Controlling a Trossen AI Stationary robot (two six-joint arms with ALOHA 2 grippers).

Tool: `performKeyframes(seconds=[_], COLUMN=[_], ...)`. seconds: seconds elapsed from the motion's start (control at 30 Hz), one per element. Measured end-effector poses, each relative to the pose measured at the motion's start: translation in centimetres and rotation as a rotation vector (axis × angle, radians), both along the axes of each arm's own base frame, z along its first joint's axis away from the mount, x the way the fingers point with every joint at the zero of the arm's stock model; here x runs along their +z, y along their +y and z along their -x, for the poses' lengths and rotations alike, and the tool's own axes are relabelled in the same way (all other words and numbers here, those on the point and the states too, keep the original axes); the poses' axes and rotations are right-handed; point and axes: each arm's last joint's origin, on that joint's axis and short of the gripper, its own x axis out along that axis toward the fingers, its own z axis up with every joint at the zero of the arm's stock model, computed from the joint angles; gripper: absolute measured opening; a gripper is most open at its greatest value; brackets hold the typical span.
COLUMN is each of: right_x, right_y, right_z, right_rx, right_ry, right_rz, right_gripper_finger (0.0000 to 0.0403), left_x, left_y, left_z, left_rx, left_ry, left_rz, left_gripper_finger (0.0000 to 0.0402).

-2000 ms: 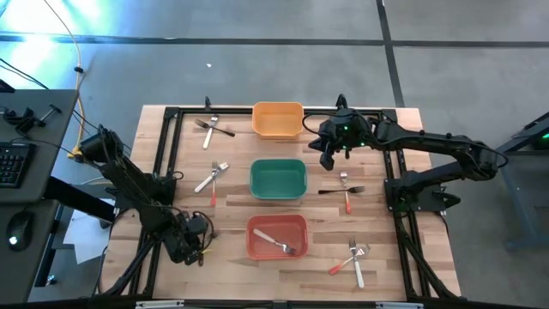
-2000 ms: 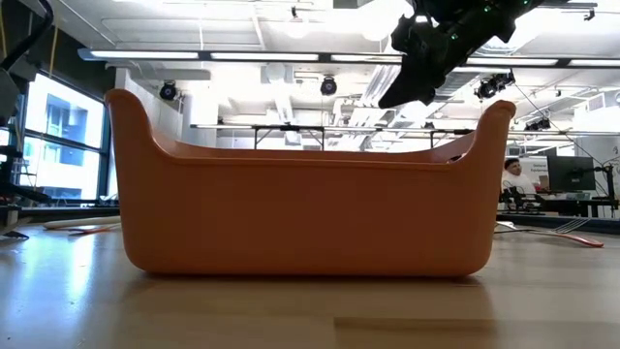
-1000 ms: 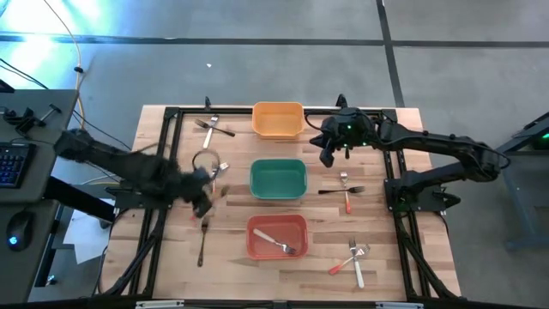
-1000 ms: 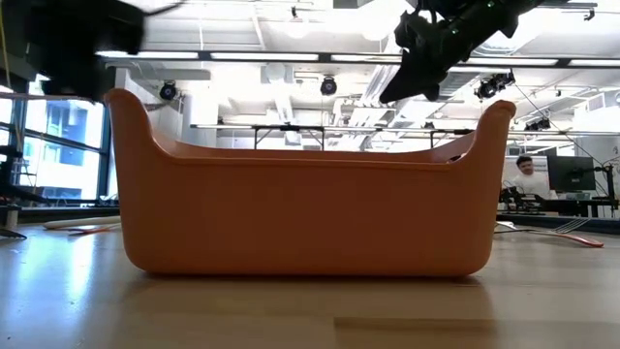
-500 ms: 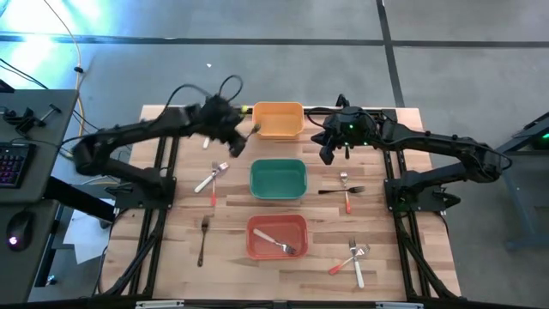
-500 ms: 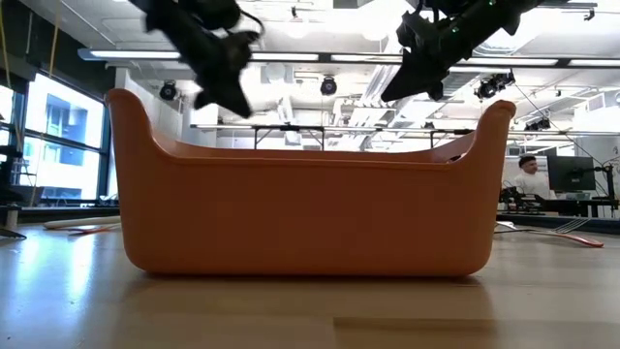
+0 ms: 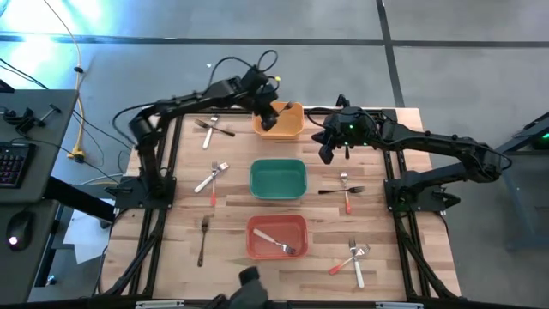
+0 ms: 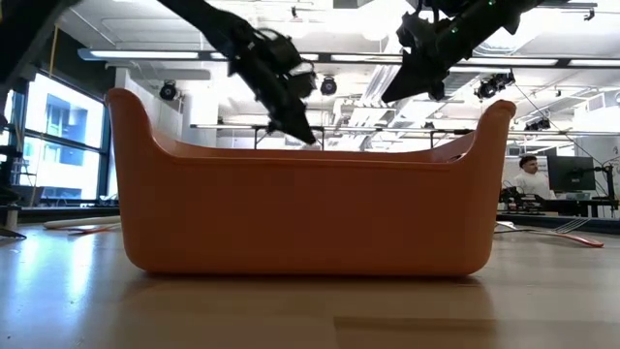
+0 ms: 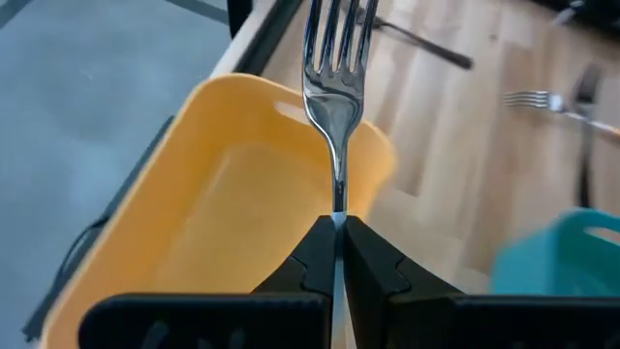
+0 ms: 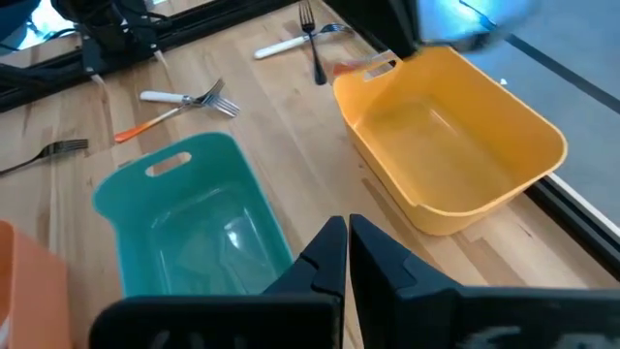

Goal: Sort silverware by color (type)
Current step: Put the orange fork into the yellow bin

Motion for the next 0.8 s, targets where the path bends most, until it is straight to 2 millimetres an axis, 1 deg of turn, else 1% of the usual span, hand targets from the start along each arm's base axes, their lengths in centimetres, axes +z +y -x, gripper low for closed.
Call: performKeyframes(seconds=[0.1,0.2,0.4,0.63,0.8], right_x=[0.0,0.0,0.0,0.0,0.0], right_y=[-0.1,-0.1,-0.1,-0.1,-0.1], right_z=[0.0,0.0,0.0,0.0,0.0], right_rx=[-0.017,-0.018,-0.031,-0.046,-0.046], right_ry=[0.003,0.003,0.006,0.000,0.002], right_rz=[0.008,0.009,0.017,0.000,-0.001], right_gripper_finger=[0.0000,0.0000,0.0000,0.0000,0.0000], left_x=[-1.6,-3.6,-7.0,-9.0,-9.0], left_y=[1.3,2.3,3.6,4.4,4.4], left_z=[-1.2,-1.9,-1.9,-1.5,-1.5], left_rx=[-0.023,-0.031,-0.004,-0.007,0.000], left_ry=[0.030,0.084,0.160,0.225,0.240], left_rz=[-0.011,0.015,0.081,0.081,0.055], left_gripper_finger=[0.0000,0.0000,0.0000,0.0001,0.0022])
